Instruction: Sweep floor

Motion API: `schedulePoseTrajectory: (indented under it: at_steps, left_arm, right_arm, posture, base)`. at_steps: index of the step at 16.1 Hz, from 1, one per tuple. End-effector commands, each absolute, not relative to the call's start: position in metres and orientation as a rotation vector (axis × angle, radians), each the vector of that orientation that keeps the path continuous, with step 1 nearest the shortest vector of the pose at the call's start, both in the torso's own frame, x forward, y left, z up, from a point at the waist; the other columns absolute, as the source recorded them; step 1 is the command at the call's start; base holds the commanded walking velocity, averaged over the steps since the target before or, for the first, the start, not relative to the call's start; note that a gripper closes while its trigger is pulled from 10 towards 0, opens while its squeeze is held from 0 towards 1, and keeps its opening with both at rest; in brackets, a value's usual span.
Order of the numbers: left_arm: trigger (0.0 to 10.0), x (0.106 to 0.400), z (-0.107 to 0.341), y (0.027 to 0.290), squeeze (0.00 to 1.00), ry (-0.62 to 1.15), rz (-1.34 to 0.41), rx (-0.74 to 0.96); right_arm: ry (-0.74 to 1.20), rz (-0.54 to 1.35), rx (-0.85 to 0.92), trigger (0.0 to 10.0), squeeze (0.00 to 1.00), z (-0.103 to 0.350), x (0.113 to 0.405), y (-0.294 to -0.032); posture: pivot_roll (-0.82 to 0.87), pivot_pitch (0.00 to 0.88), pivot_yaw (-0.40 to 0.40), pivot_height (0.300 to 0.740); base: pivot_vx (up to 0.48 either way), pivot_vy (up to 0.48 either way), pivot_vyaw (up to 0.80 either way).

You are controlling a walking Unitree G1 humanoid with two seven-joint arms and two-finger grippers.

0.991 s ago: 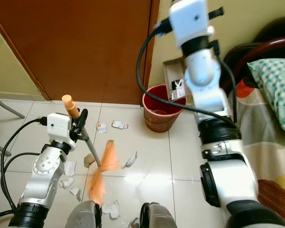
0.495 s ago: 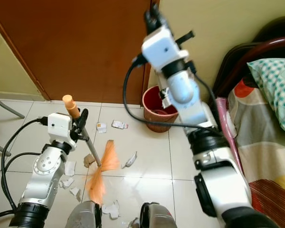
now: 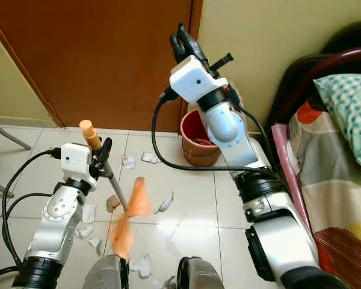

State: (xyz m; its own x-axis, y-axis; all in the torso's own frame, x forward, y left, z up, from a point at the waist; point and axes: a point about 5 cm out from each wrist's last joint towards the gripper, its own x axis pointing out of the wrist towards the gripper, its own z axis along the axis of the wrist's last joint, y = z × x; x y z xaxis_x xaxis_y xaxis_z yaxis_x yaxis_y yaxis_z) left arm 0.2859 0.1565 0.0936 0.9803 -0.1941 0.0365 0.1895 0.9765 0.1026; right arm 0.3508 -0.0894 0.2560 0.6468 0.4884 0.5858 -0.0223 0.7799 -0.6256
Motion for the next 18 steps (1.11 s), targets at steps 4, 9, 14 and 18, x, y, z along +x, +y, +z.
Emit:
schedulePoseTrajectory:
  at_steps: [4, 9, 14, 18]
  left_arm:
    - [10.0, 0.284, 0.083, 0.156, 0.00, 0.004, -0.189, 0.093]
    - [10.0, 0.283, 0.083, 0.157, 0.00, 0.003, -0.182, 0.094]
    - [10.0, 0.283, 0.083, 0.161, 0.00, 0.001, -0.165, 0.126]
    - [10.0, 0.281, 0.083, 0.167, 0.00, 0.007, -0.155, 0.133]
  right_arm:
    - [-0.958, 0.312, -0.611, 10.0, 0.00, 0.278, 0.341, -0.084]
    - [-0.981, 0.295, -0.369, 10.0, 0.00, 0.310, 0.336, -0.079]
    - [-0.945, 0.377, -0.199, 10.0, 0.00, 0.317, 0.327, -0.066]
    - [-0.863, 0.389, -0.095, 10.0, 0.00, 0.305, 0.324, -0.063]
  posture:
    - [0.02, 0.090, -0.060, 0.740]
    - [0.02, 0.086, -0.061, 0.740]
    - [0.02, 0.084, -0.058, 0.740]
    - [0.02, 0.085, -0.057, 0.740]
  base:
    - [0.000, 0.000, 0.00]
    - [0.000, 0.000, 0.00]
    - [0.000, 0.000, 0.00]
    - [0.000, 0.000, 0.00]
